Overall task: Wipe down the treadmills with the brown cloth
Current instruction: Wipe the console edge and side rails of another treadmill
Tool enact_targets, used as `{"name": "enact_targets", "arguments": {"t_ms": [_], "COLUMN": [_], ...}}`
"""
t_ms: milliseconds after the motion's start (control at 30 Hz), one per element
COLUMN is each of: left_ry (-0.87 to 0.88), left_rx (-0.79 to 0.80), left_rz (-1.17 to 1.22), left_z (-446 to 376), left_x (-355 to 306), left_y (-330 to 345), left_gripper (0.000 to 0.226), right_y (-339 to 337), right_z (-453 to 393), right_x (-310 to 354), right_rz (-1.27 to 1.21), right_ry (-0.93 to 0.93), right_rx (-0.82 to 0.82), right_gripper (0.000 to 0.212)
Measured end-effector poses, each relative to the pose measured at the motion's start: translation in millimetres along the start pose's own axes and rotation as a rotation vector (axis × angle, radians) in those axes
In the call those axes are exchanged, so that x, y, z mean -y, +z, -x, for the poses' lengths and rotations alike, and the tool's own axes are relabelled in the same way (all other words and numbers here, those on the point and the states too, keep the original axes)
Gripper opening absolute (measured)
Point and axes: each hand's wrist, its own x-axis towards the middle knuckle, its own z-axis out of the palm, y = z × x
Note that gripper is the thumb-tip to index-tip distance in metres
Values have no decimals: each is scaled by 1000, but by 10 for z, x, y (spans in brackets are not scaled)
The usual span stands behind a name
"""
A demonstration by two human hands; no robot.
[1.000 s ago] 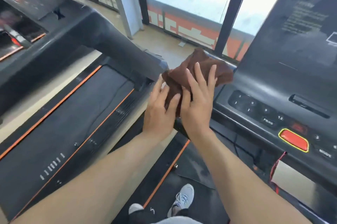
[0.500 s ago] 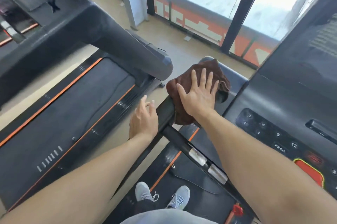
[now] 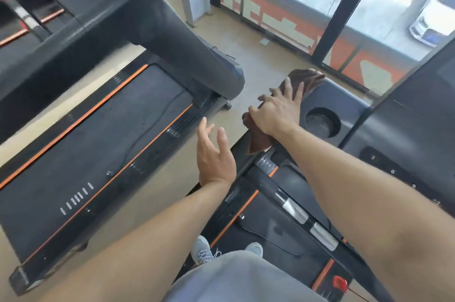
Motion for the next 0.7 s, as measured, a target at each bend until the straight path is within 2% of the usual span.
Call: {"name": "enact_targets", "arguments": {"t_ms": [133,267,400,567,633,700], "left_ry": [-5,-24,-27,-27,-24,-24], "left_rx": [-30,-43,-4,97,159,188], "left_rz": [90,210,248,174,108,72], "left_z": [-5,-17,-9,-7,-10,-8], "left_x": [12,39,28,-4,-20,-36], "left_y": [-17,-84,-117,-124,-122,-127], "left_gripper": [75,74,73,66,61,57], "right_y": [270,542,766,645,585,557], "right_z": [681,1225,1566,1701,1756,1779], "right_x": [396,413,471,571,529,481], "right_rz": [-102,-183,-427,-359,-373,-410], "right_ry": [-119,-205,-99,62,54,39], "right_rx": [-65,-168,-175,-13,-19,-21], "right_gripper": [57,69,74,73,77,70]}}
